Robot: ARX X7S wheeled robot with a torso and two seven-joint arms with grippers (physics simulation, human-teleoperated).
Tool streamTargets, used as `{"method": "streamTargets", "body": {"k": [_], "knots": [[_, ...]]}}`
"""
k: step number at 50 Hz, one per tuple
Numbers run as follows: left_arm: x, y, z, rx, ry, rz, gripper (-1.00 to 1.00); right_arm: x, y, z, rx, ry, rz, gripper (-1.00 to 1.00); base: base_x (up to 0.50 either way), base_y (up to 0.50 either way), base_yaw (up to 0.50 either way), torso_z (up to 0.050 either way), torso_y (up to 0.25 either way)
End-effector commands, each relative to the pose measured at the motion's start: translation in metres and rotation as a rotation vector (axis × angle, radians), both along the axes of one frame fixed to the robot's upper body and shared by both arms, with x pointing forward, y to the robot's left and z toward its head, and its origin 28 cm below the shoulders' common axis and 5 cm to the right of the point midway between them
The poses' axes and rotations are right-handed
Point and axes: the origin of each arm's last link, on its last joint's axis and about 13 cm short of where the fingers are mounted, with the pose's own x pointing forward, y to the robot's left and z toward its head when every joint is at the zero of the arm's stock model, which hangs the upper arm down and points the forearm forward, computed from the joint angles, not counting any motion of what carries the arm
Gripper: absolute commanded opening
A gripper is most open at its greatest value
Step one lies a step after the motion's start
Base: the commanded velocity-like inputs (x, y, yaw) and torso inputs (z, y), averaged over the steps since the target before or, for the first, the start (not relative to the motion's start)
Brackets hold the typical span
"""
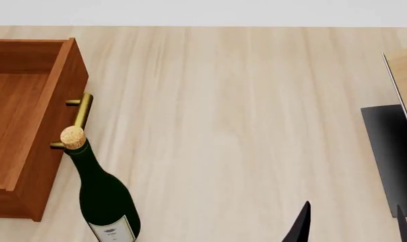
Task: Put the bowl in the bottom drawer of the cabinet.
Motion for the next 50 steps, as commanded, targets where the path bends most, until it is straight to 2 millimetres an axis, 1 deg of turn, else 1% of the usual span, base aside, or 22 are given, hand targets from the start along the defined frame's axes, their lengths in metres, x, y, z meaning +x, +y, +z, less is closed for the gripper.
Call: {"method": "streamTargets", "body": {"k": [1,24,25,44,46,47,49,50], "knots": [[0.000,-0.002,-0.008,0.006,0.025,0.001,1.00,-0.002,0.001,0.001,0.004,0.000,0.000,1.00,0.00,0.00,0.00,0.000,0.000],[0.005,-0.002,-0.014,0.020,0.049,0.028,1.00,-0.003,0.003,0.000,0.012,0.002,0.003,1.00,0.00,0.00,0.00,0.000,-0.001],[0.006,-0.002,-0.015,0.023,0.045,0.038,-1.00,-0.003,0.003,0.000,0.012,0.002,0.003,1.00,0.00,0.00,0.00,0.000,0.000],[0.004,-0.003,-0.013,0.018,0.037,0.050,-1.00,-0.005,0.003,0.000,0.017,0.004,0.005,1.00,0.00,0.00,0.00,0.000,-0.001],[0.004,-0.003,-0.012,0.017,0.033,0.049,-1.00,-0.005,0.003,0.000,0.017,0.003,0.006,1.00,0.00,0.00,0.00,0.000,0.000],[0.004,-0.002,-0.008,-0.029,0.017,0.049,-1.00,-0.004,0.003,0.000,0.018,0.002,0.007,1.00,0.00,0.00,0.00,0.000,0.000],[0.004,-0.002,-0.006,-0.006,0.008,0.047,-1.00,-0.004,0.003,0.000,0.017,0.002,0.008,1.00,0.00,0.00,0.00,0.000,0.000],[0.004,-0.002,-0.003,-0.028,0.002,0.040,-1.00,-0.003,0.003,0.000,0.016,0.003,0.008,1.00,0.00,0.00,0.00,0.000,0.000]]}}
